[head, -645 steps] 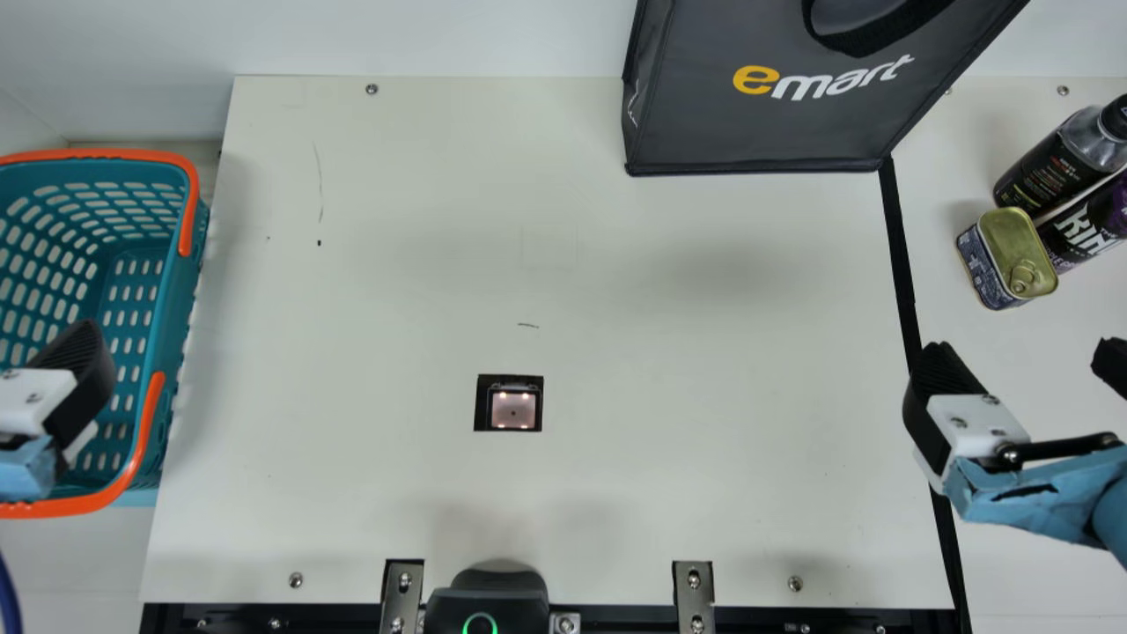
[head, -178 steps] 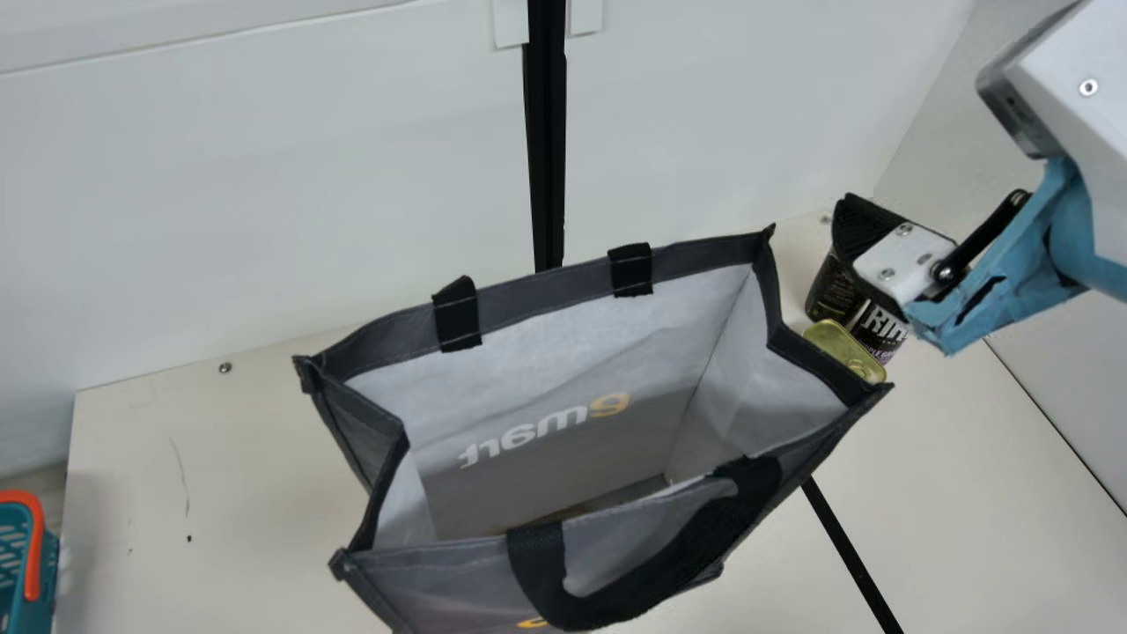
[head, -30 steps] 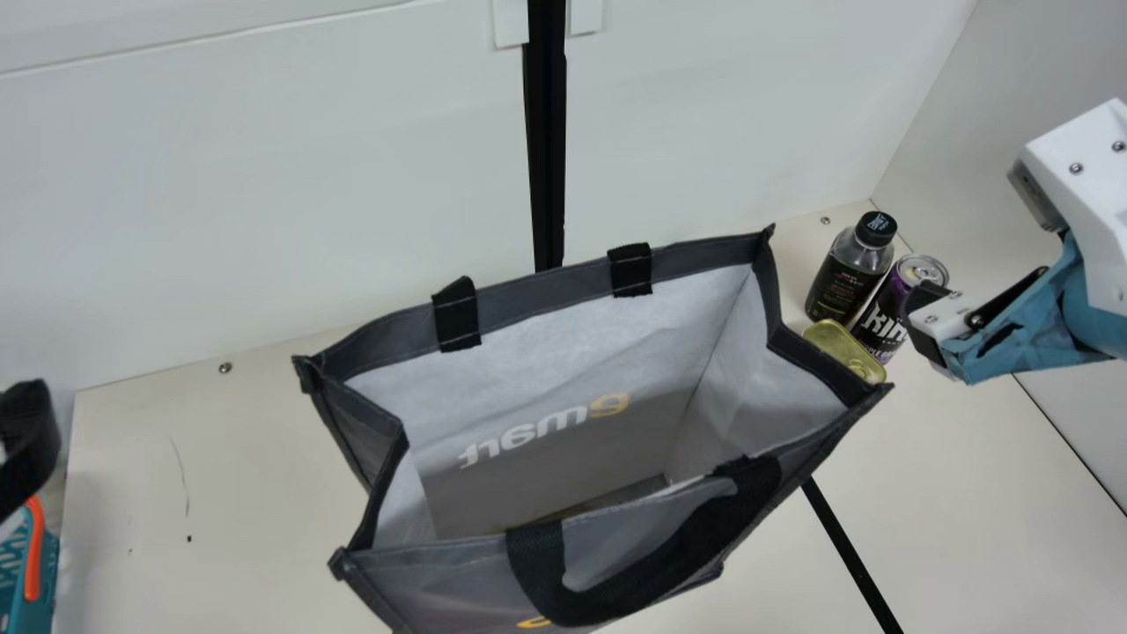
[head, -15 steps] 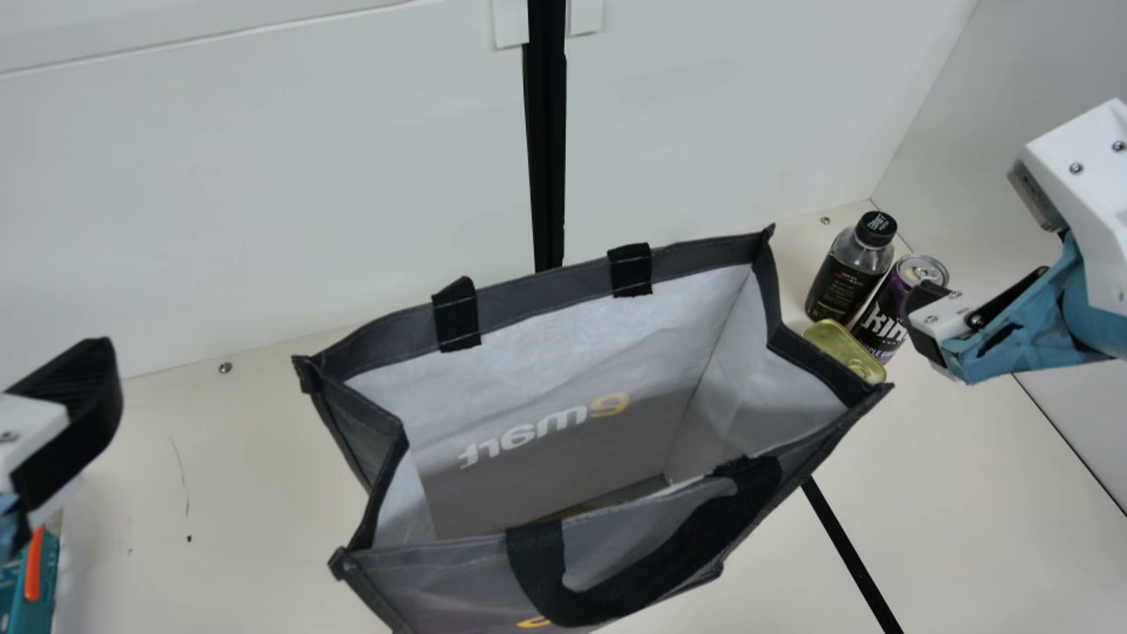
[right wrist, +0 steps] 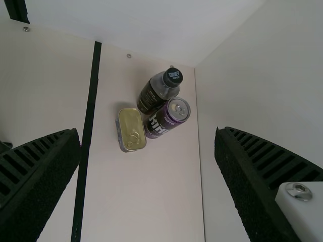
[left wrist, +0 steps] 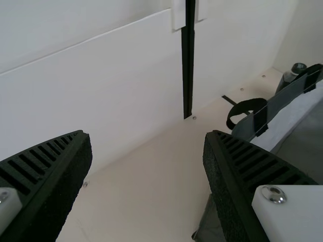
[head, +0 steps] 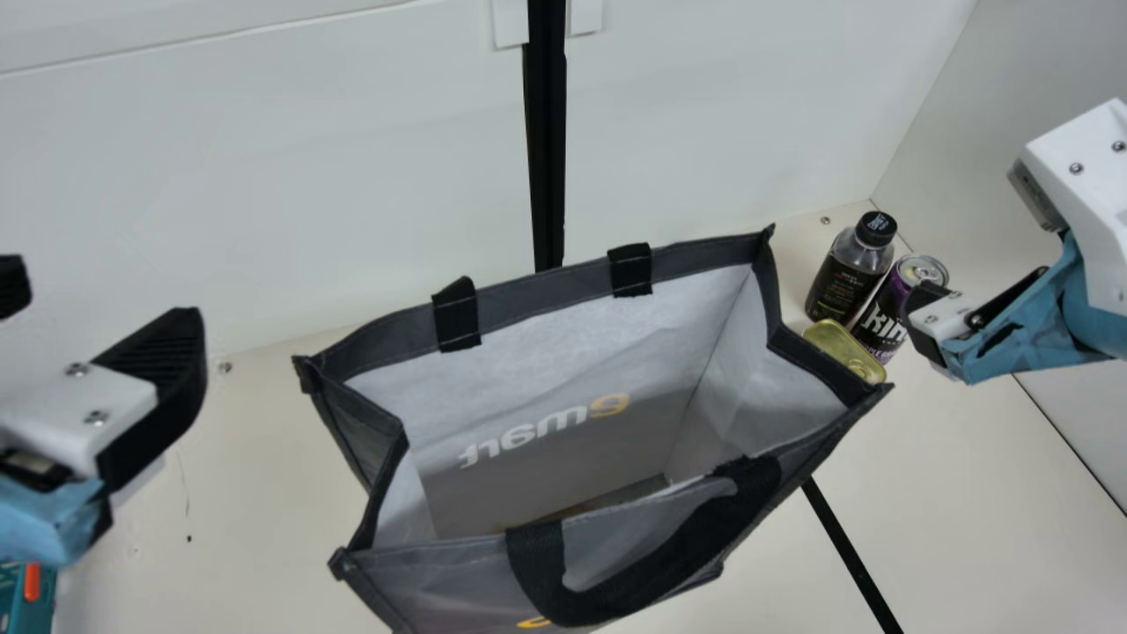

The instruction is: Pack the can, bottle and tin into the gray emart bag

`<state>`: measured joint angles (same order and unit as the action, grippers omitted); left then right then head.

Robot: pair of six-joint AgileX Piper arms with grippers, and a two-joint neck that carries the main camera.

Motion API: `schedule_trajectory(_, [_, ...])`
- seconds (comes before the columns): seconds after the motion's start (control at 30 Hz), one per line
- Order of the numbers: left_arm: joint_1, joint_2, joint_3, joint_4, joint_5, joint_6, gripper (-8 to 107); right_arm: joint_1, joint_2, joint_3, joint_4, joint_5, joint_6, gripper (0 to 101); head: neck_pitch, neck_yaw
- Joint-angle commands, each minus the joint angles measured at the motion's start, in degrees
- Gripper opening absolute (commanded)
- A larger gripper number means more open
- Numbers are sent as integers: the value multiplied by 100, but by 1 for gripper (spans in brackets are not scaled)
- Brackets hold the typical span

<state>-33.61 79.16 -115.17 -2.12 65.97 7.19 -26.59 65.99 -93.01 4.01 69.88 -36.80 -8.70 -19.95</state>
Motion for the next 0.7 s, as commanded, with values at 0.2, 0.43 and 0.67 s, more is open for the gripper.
schedule_trajectory(0.2, [-223,223,-327,-242,-6,123,90,0,0,0,0,0,0,91,-130,-5])
schedule_trajectory(0.43, [-325,494,-683,-710,57,463,90,0,0,0,0,0,0,91,-130,-5])
schedule_trajectory(0.67, [-346,823,-1076,-1215,270,935,90,0,0,0,0,0,0,91,-130,-5])
